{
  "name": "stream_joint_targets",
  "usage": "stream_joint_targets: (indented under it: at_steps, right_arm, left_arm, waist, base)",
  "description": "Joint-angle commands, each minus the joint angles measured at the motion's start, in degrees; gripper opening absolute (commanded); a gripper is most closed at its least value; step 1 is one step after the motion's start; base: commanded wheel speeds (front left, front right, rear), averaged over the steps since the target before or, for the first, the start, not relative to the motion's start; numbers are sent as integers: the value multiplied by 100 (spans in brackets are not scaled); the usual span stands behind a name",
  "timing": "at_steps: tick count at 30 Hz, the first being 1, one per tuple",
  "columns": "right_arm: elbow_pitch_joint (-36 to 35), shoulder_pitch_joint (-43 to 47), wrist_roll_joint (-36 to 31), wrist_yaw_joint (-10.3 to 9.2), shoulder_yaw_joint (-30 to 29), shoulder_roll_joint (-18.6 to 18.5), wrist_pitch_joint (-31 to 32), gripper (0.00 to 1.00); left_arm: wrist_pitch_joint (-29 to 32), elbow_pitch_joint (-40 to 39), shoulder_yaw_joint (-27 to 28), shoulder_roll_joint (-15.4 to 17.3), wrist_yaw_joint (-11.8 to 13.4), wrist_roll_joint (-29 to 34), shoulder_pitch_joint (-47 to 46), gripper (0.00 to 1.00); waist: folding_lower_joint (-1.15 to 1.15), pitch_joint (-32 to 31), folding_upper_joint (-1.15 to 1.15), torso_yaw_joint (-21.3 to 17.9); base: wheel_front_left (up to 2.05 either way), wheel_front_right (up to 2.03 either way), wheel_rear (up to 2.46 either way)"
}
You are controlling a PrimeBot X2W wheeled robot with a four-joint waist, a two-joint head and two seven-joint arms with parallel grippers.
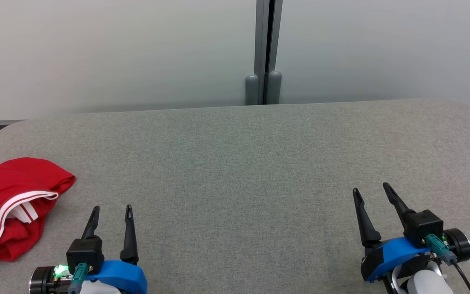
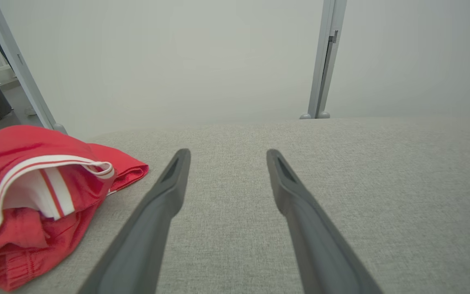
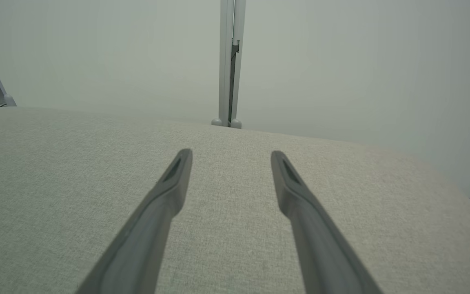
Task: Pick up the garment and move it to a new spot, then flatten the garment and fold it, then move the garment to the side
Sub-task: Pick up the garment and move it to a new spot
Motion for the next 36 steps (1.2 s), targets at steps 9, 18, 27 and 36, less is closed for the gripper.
stream_joint_targets:
  at_steps: [9,18,27,36]
  right_arm:
    - [80,-58,-265,1,-28,-46,-100,100]
    - [155,-76,-178,1,49,-19,-97,100]
    - [268,-159,-160,1,311,-21,-97,100]
    - [284,-198,-146,1,423,-31,-97,100]
  left_arm:
    - [-99,31,126,-50,6,254,-38,100]
    - [-98,21,248,-66,-21,276,-25,100]
    - [-98,57,547,-62,30,244,114,100]
    - [-98,54,711,-44,-26,264,101,100]
  waist:
    - [0,37,0,362]
    - [0,147,0,1451]
    - [0,258,0,2626]
    - [0,354,0,3112]
  base:
    - [0,0,0]
    - [0,0,0]
    - [0,0,0]
    - [0,0,0]
